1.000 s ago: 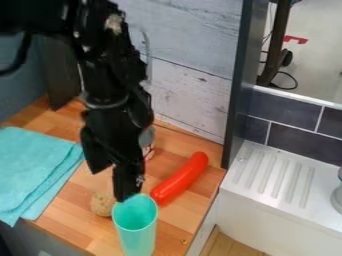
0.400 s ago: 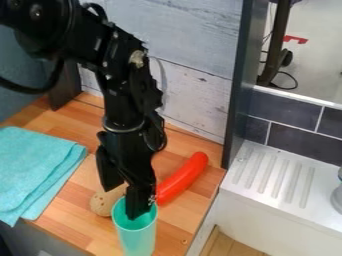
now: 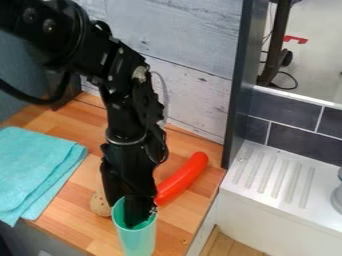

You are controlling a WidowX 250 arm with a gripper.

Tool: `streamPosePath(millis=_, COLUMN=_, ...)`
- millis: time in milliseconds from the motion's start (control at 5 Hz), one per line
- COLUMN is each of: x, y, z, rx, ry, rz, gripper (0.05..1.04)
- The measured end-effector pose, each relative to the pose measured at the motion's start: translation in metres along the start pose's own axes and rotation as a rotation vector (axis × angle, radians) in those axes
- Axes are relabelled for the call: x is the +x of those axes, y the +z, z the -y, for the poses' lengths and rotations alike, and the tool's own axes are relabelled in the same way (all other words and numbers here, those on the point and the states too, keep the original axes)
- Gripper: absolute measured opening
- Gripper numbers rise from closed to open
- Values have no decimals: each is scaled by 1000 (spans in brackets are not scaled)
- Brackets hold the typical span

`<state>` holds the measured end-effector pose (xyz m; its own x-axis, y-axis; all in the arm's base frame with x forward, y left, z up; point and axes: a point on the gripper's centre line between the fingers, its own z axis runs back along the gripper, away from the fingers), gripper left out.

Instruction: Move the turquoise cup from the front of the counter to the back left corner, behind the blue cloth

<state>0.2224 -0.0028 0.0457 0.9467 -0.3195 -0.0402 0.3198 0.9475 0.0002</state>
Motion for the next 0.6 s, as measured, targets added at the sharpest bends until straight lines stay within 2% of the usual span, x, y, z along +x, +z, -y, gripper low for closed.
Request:
streamPosePath(millis=200, x=-1, y=-3, z=2, rx=-10, ry=-11, rz=-11, gripper=354)
streamPosePath(millis=400, x=-3, y=-4, z=3, rx=-18, ry=-19, rz=-11, gripper=157)
streamPosePath(millis=600, x=-7, y=6, z=5, rx=-14, ry=-67, rz=13, gripper=95)
